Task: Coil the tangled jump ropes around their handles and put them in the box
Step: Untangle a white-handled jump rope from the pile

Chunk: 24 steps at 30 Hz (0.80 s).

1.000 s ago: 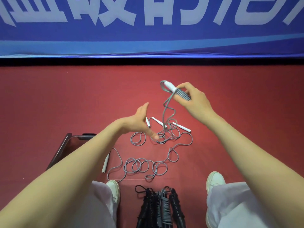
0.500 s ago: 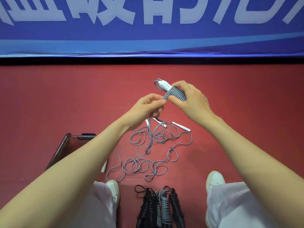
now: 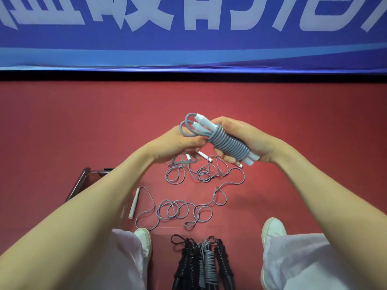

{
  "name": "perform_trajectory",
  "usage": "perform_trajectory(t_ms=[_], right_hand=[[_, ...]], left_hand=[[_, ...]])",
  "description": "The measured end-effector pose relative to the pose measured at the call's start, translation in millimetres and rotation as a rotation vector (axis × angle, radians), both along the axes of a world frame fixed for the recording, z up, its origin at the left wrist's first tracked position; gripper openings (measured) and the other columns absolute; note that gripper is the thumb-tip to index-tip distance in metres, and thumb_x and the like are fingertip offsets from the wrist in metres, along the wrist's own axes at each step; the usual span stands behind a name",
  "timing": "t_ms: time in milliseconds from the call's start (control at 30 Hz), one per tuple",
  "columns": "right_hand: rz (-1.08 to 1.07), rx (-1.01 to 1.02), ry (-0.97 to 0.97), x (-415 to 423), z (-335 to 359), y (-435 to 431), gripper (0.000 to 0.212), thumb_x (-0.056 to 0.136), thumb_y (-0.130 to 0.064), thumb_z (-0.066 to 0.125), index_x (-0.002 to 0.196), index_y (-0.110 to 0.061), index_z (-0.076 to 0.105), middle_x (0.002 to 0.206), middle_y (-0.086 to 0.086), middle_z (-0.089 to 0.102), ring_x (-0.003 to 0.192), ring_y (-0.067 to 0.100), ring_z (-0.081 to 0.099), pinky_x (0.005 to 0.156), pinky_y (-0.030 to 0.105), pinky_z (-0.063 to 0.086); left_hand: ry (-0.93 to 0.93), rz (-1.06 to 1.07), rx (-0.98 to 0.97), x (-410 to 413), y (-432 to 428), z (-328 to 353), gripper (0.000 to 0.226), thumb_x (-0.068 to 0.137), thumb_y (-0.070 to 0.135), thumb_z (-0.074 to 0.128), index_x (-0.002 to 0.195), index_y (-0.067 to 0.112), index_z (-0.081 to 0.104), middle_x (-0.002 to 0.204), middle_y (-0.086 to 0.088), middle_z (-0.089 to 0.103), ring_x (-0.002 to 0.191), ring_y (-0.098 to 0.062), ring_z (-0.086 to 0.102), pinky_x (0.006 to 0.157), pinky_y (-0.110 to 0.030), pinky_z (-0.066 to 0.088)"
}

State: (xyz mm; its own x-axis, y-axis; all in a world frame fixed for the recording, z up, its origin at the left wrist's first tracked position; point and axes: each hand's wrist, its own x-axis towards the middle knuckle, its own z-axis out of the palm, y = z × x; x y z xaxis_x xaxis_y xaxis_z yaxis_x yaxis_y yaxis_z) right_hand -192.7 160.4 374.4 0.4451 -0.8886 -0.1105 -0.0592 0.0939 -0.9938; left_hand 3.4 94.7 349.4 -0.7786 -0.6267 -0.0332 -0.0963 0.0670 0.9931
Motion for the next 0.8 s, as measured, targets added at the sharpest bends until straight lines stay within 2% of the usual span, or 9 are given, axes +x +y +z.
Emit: perform_trajectory(t_ms=[67, 133, 200, 233, 333, 467, 567, 667, 800], right_hand=[[0.053, 0.022, 0.082, 0.0, 1.5, 3.3, 0.056, 0.085, -0.053, 0.058, 0.114, -0.006, 0.048, 0.066, 0.010, 0.060, 0.041, 0.018, 0.050, 0.037, 0.022, 0.040], [0.087, 0.069, 0.177, -0.5, 4.4, 6.8, 0.051, 0.088, -0.044, 0.052, 0.116, -0.002, 0.041, 0.065, 0.012, 0.058, 0.042, 0.020, 0.048, 0.038, 0.023, 0.039], [0.114, 0.090, 0.368, 1.8, 6.4, 9.3, 0.057, 0.084, -0.047, 0.065, 0.119, -0.008, 0.041, 0.063, 0.013, 0.058, 0.044, 0.021, 0.048, 0.040, 0.025, 0.039], [0.118, 0.066, 0.533, 4.5, 6.6, 10.9, 0.063, 0.079, -0.053, 0.069, 0.121, -0.015, 0.043, 0.063, 0.011, 0.061, 0.046, 0.022, 0.050, 0.043, 0.026, 0.042], [0.062, -0.055, 0.995, 12.2, 0.4, 11.6, 0.071, 0.073, -0.068, 0.064, 0.131, -0.036, 0.038, 0.075, 0.003, 0.069, 0.058, 0.020, 0.061, 0.059, 0.031, 0.049], [-0.229, -0.337, 1.381, 11.3, -9.7, 3.8, 0.077, 0.082, -0.067, 0.054, 0.144, -0.030, 0.025, 0.102, 0.013, 0.066, 0.097, 0.036, 0.063, 0.071, 0.037, 0.041], [-0.534, -0.463, 1.375, 5.5, -7.7, -0.8, 0.076, 0.086, -0.066, 0.049, 0.146, -0.027, 0.022, 0.112, 0.018, 0.066, 0.102, 0.043, 0.061, 0.075, 0.040, 0.042], [-0.647, -0.534, 1.314, 3.5, -5.6, -1.6, 0.078, 0.089, -0.060, 0.050, 0.151, -0.028, 0.016, 0.118, 0.012, 0.064, 0.101, 0.044, 0.061, 0.076, 0.041, 0.042], [-0.781, -0.538, 1.165, -0.2, -0.6, -1.6, 0.076, 0.088, -0.060, 0.054, 0.149, -0.030, 0.019, 0.114, 0.012, 0.064, 0.100, 0.043, 0.061, 0.076, 0.041, 0.041]], left_hand=[[-0.040, -0.111, 0.046, 3.7, 0.5, 1.8, 0.005, 0.066, 0.027, 0.068, 0.062, 0.026, 0.067, 0.055, 0.007, 0.044, 0.048, -0.006, 0.036, 0.055, -0.023, 0.049], [-0.142, -0.188, 0.031, 8.1, -2.6, -0.2, 0.014, 0.073, 0.011, 0.065, 0.070, 0.023, 0.069, 0.058, 0.009, 0.053, 0.050, -0.004, 0.044, 0.054, -0.021, 0.048], [-0.247, -0.204, 0.002, 11.4, -6.6, -1.9, 0.017, 0.077, 0.004, 0.062, 0.077, 0.019, 0.070, 0.062, 0.008, 0.060, 0.054, -0.003, 0.051, 0.055, -0.016, 0.046], [-0.291, -0.197, -0.009, 11.2, -6.9, -2.3, 0.012, 0.081, 0.004, 0.064, 0.078, 0.014, 0.069, 0.062, 0.008, 0.062, 0.054, -0.002, 0.052, 0.055, -0.015, 0.044], [-0.382, -0.034, -0.071, 3.0, -4.0, -1.6, 0.009, 0.086, 0.014, 0.069, 0.081, 0.006, 0.069, 0.059, 0.004, 0.059, 0.050, -0.006, 0.044, 0.051, -0.019, 0.038], [-0.218, 0.268, -0.060, -17.2, 5.9, 2.5, 0.014, 0.085, 0.008, 0.070, 0.096, 0.004, 0.063, 0.064, -0.002, 0.061, 0.041, -0.006, 0.042, 0.040, -0.019, 0.038], [-0.041, 0.386, 0.024, -28.0, 10.8, 4.7, 0.025, 0.086, 0.009, 0.071, 0.100, 0.007, 0.050, 0.068, -0.006, 0.060, 0.041, -0.010, 0.044, 0.040, -0.020, 0.036], [0.006, 0.346, 0.051, -31.6, 16.2, 6.6, 0.018, 0.088, 0.019, 0.068, 0.093, 0.009, 0.055, 0.058, 0.005, 0.059, 0.040, -0.006, 0.039, 0.042, -0.018, 0.029], [-0.024, 0.304, 0.026, -31.3, 16.9, 5.3, 0.036, 0.096, 0.046, 0.049, 0.085, 0.014, 0.061, 0.052, 0.009, 0.034, 0.045, -0.009, 0.030, 0.052, -0.024, 0.024]])
